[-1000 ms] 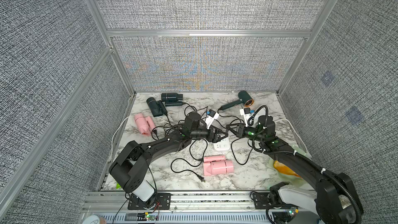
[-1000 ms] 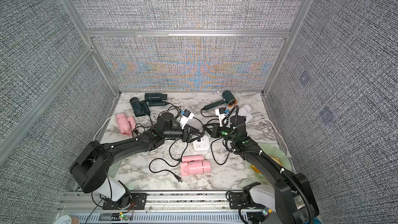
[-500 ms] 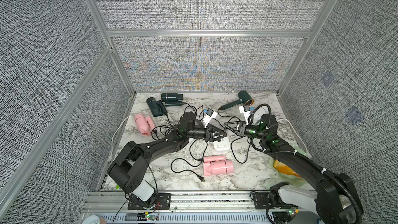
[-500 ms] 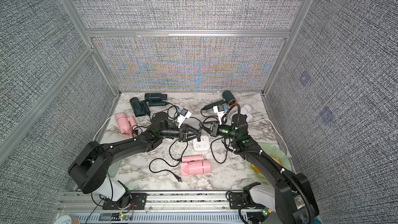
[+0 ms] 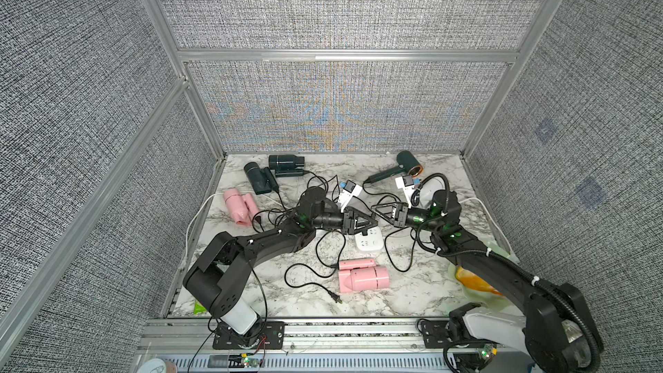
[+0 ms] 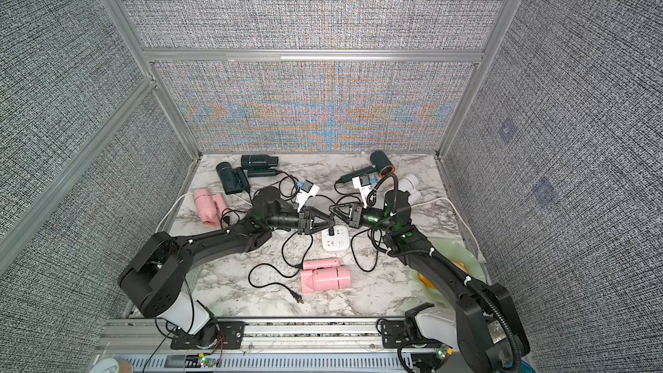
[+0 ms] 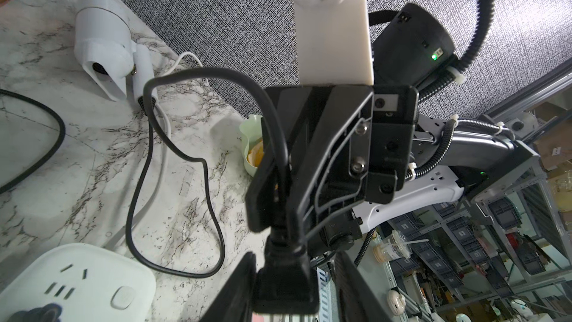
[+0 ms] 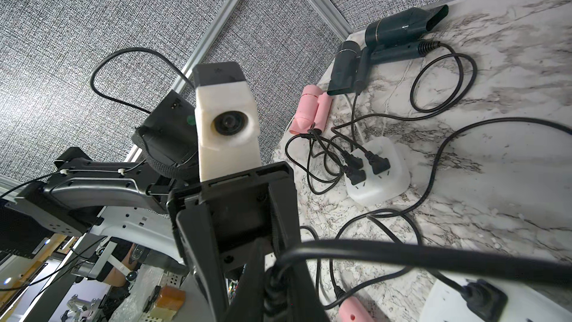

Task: Charge the blow dryers
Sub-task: Pick up the plug from the center of the board.

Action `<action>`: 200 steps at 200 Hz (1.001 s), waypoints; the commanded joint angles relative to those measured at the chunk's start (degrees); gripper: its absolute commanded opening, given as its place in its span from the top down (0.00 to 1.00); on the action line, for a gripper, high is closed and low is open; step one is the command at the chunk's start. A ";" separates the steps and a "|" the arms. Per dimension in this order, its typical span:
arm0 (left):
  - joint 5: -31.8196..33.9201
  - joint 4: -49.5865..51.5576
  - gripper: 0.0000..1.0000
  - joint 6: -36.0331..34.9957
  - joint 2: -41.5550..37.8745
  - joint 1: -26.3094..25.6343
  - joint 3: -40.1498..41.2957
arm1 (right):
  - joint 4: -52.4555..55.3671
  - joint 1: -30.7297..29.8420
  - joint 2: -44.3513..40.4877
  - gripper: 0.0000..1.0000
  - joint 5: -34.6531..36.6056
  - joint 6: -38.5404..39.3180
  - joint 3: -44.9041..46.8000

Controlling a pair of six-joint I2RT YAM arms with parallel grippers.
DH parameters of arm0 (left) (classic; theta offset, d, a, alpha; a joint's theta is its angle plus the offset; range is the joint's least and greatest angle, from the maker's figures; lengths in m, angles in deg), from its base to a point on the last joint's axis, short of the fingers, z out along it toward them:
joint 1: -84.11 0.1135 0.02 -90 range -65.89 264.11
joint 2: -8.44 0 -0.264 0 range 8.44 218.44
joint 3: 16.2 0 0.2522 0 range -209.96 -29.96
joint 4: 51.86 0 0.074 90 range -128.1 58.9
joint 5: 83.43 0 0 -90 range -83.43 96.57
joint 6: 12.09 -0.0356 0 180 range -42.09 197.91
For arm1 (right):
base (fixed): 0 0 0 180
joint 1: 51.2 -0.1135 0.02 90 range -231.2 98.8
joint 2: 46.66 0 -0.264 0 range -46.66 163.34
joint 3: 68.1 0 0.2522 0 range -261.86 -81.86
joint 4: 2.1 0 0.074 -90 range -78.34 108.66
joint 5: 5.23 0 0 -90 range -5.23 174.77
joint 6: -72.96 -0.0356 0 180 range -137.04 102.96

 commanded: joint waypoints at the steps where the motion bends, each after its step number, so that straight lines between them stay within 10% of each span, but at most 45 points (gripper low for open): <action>1: -0.88 -2.01 0.66 -0.63 -0.08 -0.02 -0.07 | -2.18 -0.06 0.07 0.91 -0.49 -0.16 0.25; 28: 0.50 -0.06 0.73 -2.26 -1.05 0.04 0.46 | -1.79 -0.13 -0.29 0.89 0.04 -0.07 0.23; 61: 2.67 2.84 0.74 -4.42 -2.29 0.00 0.97 | 1.59 -0.13 -2.04 0.50 2.27 0.67 0.45; 102: 8.19 12.31 0.74 -10.46 -4.68 0.12 0.33 | 11.20 -0.73 -8.54 0.29 7.66 1.45 1.87; 200: 15.99 26.18 0.75 -18.91 -4.60 -0.15 -6.64 | 44.86 -1.71 -25.44 0.26 26.17 5.32 -2.06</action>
